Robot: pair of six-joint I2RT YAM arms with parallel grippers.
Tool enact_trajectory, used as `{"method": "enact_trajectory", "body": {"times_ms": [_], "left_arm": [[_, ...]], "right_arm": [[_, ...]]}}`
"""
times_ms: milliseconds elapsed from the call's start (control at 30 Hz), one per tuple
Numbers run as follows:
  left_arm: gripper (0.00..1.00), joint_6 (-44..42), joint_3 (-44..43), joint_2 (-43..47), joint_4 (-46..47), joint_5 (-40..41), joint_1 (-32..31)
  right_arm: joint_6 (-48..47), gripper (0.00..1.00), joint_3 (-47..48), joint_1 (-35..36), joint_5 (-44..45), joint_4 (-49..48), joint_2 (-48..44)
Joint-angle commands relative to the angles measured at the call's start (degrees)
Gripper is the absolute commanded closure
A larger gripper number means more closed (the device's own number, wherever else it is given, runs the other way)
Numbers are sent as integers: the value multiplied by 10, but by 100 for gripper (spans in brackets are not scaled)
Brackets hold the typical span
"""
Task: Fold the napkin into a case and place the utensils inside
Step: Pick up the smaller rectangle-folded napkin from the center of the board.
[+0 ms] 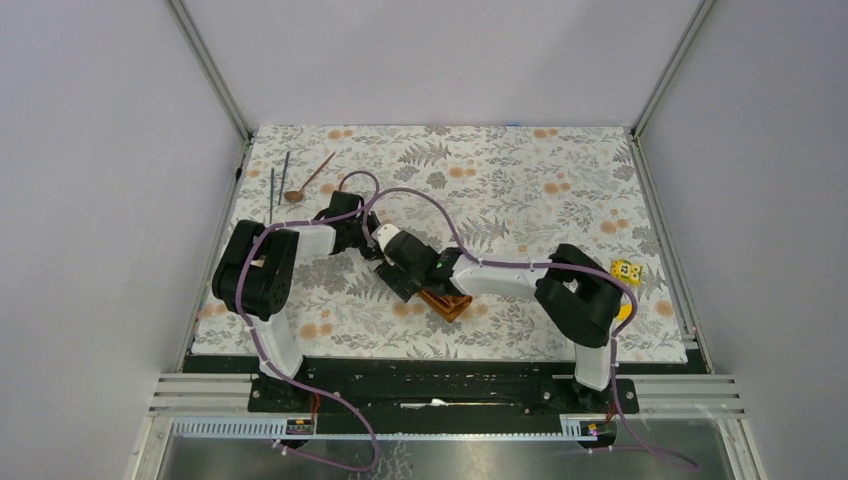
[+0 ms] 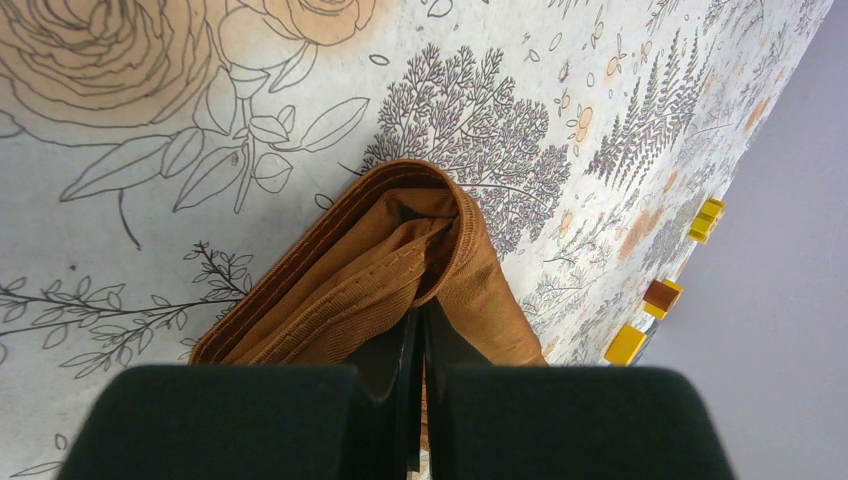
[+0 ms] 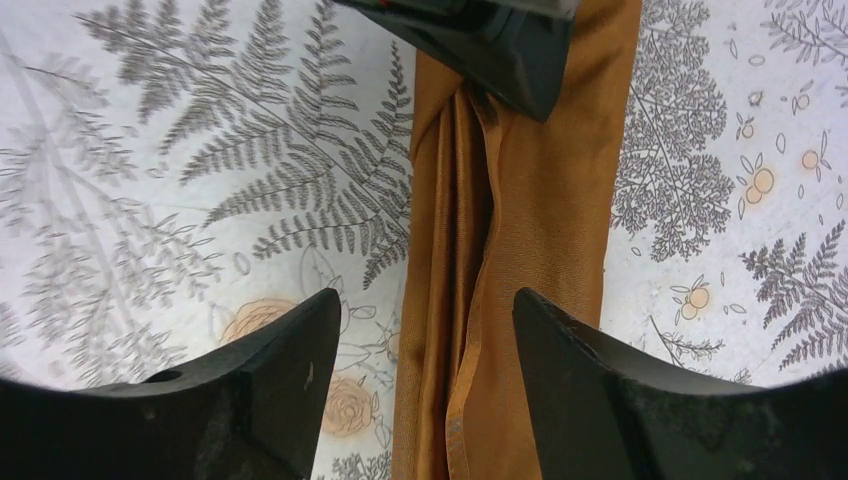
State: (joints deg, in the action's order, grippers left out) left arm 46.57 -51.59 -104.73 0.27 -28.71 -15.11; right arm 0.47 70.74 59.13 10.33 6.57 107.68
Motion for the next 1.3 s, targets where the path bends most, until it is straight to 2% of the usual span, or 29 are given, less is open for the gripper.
{"method": "enact_trajectory", "body": {"times_ms": [0, 167, 233, 300, 433, 500, 600, 667, 767, 867, 933, 1000, 1100, 1167, 1267], "left_arm": [[98, -19, 22, -17, -40, 51, 4], [98, -18, 22, -14, -40, 51, 4], [98, -18, 23, -9, -40, 50, 4], [95, -16, 22, -3, -40, 48, 4], [87, -14, 10, 24, -58, 36, 6], [77, -20, -16, 51, -91, 26, 12], [61, -51, -78, 116, -162, 18, 34], [54, -80, -130, 160, -223, 39, 53], [49, -109, -191, 207, -287, 67, 75], [47, -115, -212, 239, -313, 64, 92], [47, -113, -208, 249, -316, 57, 95], [47, -110, -199, 252, -316, 44, 96], [47, -108, -184, 251, -315, 29, 96], [47, -110, -174, 253, -313, 29, 96], [47, -110, -160, 252, -307, 15, 96]], "right_arm": [[-9, 32, -9, 23, 114, -57, 25], [7, 41, -32, 35, 163, -95, 47], [19, 52, -46, 35, 190, -110, 55], [24, 58, -62, 35, 200, -129, 58], [34, 88, -82, 35, 210, -153, 52], [39, 97, -90, 35, 183, -159, 31], [57, 100, -91, 30, 89, -143, -20], [97, 100, -97, 7, -25, -145, -64], [203, 100, -109, -59, -236, -181, -80], [360, 100, -138, -117, -416, -297, -55], [481, 100, -169, -151, -512, -425, -20], [611, 100, -192, -172, -563, -614, 30], [759, 100, -210, -198, -598, -813, 113], [806, 100, -217, -216, -604, -881, 148], [784, 100, -237, -245, -603, -860, 157]]}}
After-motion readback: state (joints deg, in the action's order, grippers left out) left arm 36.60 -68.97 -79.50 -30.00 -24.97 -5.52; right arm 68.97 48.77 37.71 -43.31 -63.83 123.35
